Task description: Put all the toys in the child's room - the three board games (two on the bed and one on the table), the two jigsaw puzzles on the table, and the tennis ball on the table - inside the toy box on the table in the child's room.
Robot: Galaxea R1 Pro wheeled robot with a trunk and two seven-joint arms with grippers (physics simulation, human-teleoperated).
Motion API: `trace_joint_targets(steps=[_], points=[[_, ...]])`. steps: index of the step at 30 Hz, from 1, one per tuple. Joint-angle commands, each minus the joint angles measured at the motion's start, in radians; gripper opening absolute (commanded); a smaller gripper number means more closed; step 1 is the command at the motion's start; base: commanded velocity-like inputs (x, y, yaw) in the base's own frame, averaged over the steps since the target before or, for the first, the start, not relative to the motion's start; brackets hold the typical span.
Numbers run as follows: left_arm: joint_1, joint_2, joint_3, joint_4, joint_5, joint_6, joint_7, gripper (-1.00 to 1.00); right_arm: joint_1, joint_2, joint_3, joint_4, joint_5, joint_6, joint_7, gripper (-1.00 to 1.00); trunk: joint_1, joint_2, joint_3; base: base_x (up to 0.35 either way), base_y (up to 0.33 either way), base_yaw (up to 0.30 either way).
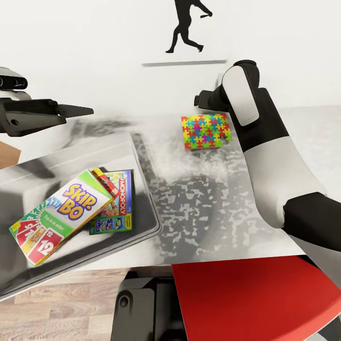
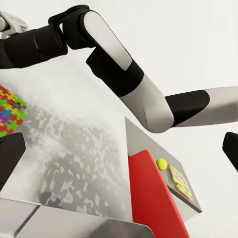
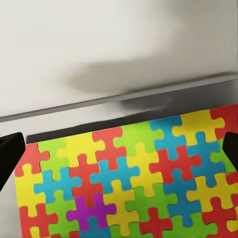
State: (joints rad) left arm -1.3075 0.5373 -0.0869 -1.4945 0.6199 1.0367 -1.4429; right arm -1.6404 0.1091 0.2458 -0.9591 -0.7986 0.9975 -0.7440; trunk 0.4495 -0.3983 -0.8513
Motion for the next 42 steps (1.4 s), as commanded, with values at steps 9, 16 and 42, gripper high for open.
trace_joint_targets(steps=[9,16,42], points=[[-0.001,0.000,-0.002,0.000,0.003,0.011,-0.002,1.00,-0.002,0.000,0.001,0.002,-0.008,-0.001,-0.011,1.00,0.001,-0.002,-0.010,0.000,0.000,0.000],[-0.001,0.001,-0.002,0.000,0.003,0.011,-0.002,1.00,-0.001,0.000,0.014,0.002,-0.008,-0.002,-0.011,1.00,0.001,-0.002,-0.017,0.000,0.000,0.000],[-0.001,0.001,-0.002,0.000,0.003,0.011,-0.002,1.00,-0.001,0.002,0.046,0.000,0.014,-0.017,-0.031,1.00,0.001,-0.002,-0.041,0.000,0.000,0.000]])
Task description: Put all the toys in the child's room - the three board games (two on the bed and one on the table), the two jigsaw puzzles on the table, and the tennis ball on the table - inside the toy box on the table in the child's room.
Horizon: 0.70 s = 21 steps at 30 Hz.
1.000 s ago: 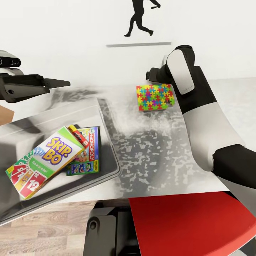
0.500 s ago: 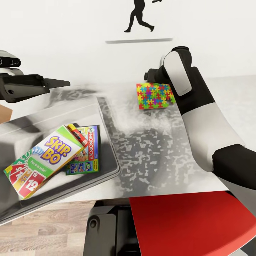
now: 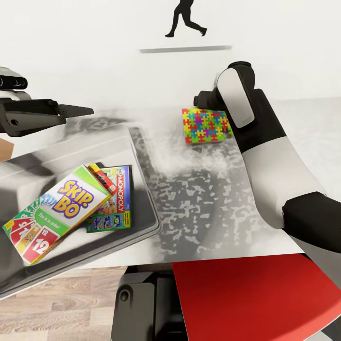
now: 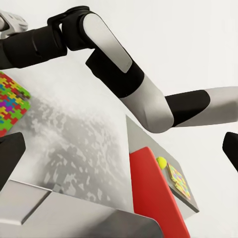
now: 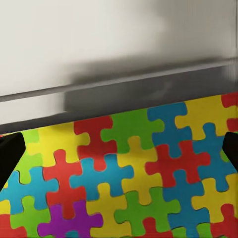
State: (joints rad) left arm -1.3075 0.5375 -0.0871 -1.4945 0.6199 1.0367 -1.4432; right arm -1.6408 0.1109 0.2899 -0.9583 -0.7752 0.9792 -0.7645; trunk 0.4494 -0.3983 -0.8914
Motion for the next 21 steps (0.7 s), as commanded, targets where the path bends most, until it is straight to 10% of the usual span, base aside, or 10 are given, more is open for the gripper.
trace_joint_targets(steps=[1,21], points=[[-0.001,0.001,-0.002,0.000,0.003,0.011,-0.002,1.00,-0.001,0.000,0.001,0.000,-0.005,-0.001,-0.012,1.00,0.001,-0.002,-0.002,0.000,0.000,0.000],[-0.001,0.001,-0.002,0.000,0.003,0.011,-0.002,1.00,-0.007,0.002,0.000,-0.006,0.006,-0.039,-0.016,1.00,0.001,-0.002,-0.019,0.000,0.000,0.000]])
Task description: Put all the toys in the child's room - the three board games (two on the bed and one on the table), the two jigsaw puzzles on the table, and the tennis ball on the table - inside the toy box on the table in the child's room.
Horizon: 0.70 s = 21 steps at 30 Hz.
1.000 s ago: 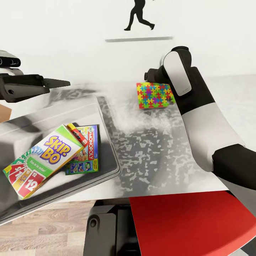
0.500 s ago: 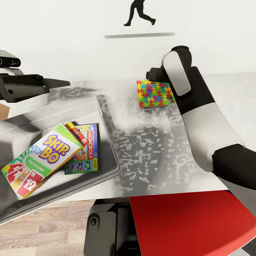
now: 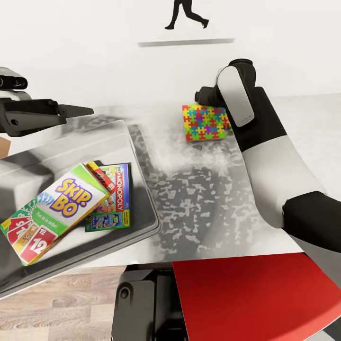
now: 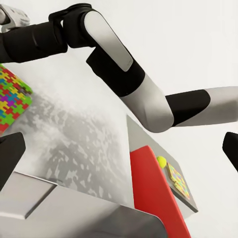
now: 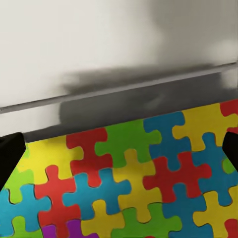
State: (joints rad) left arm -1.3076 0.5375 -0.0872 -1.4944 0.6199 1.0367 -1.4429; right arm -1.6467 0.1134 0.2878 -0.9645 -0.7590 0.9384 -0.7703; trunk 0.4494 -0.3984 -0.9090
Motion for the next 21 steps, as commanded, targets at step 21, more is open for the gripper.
trace_joint_targets(steps=[21], points=[[-0.001,0.001,-0.002,0.000,0.005,0.011,-0.002,1.00,-0.062,0.003,0.001,0.005,-0.012,-0.022,-0.010,1.00,0.001,-0.002,-0.002,0.000,0.000,0.000]])
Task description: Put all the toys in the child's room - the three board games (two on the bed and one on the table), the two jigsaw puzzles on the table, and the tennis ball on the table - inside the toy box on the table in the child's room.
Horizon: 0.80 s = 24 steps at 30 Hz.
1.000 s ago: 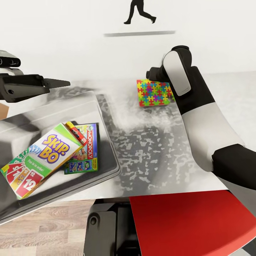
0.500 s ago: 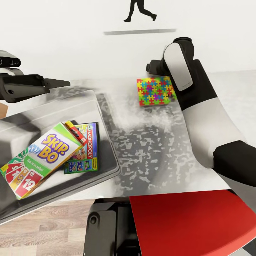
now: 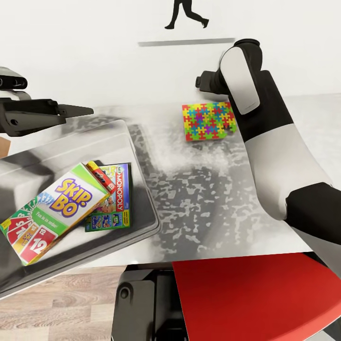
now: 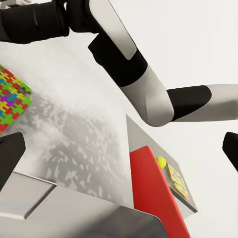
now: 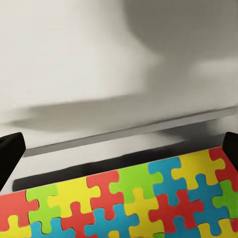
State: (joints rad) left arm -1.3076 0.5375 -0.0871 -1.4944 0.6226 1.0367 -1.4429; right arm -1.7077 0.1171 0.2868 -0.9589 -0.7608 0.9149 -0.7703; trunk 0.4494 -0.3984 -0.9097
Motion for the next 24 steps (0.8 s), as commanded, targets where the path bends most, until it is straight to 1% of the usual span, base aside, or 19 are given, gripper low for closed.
trace_joint_targets(steps=[1,6,11,12,14,16,20,24], points=[[-0.001,0.001,-0.002,0.000,0.003,0.011,-0.002,1.00,-0.001,0.000,0.002,0.000,-0.010,0.000,-0.010,1.00,0.001,-0.002,-0.001,0.000,0.000,0.000],[-0.001,0.001,-0.002,0.000,0.003,0.011,-0.002,1.00,-0.001,0.000,0.004,0.009,-0.010,-0.011,-0.010,1.00,0.001,-0.002,-0.001,0.000,0.000,0.000],[-0.001,0.001,-0.002,0.000,0.003,0.011,-0.002,1.00,-0.001,0.000,0.011,0.034,-0.009,-0.095,-0.009,1.00,0.001,-0.002,-0.001,0.000,0.000,0.000],[-0.001,0.001,-0.002,0.000,0.003,0.011,-0.002,1.00,-0.001,0.000,0.019,0.037,-0.009,-0.116,-0.008,1.00,0.001,-0.002,-0.001,0.000,0.000,0.000],[-0.001,0.001,-0.002,0.000,0.003,0.011,-0.002,1.00,-0.001,0.000,0.032,0.040,-0.010,-0.130,-0.008,1.00,0.001,-0.002,-0.001,0.000,0.000,0.000],[-0.001,0.000,-0.002,0.000,0.003,0.011,-0.002,1.00,-0.001,0.000,0.061,0.046,-0.010,-0.146,-0.009,1.00,0.001,-0.002,-0.001,0.000,0.000,0.000],[-0.001,0.000,-0.002,0.000,0.003,0.011,-0.002,1.00,-0.001,0.001,0.083,0.077,-0.010,-0.163,-0.009,1.00,0.001,-0.002,-0.001,0.000,0.000,0.000],[-0.001,0.001,-0.002,0.000,0.003,0.011,-0.002,1.00,-0.001,0.000,0.092,0.098,-0.009,-0.189,-0.007,1.00,0.001,-0.002,-0.001,0.000,0.000,0.000]])
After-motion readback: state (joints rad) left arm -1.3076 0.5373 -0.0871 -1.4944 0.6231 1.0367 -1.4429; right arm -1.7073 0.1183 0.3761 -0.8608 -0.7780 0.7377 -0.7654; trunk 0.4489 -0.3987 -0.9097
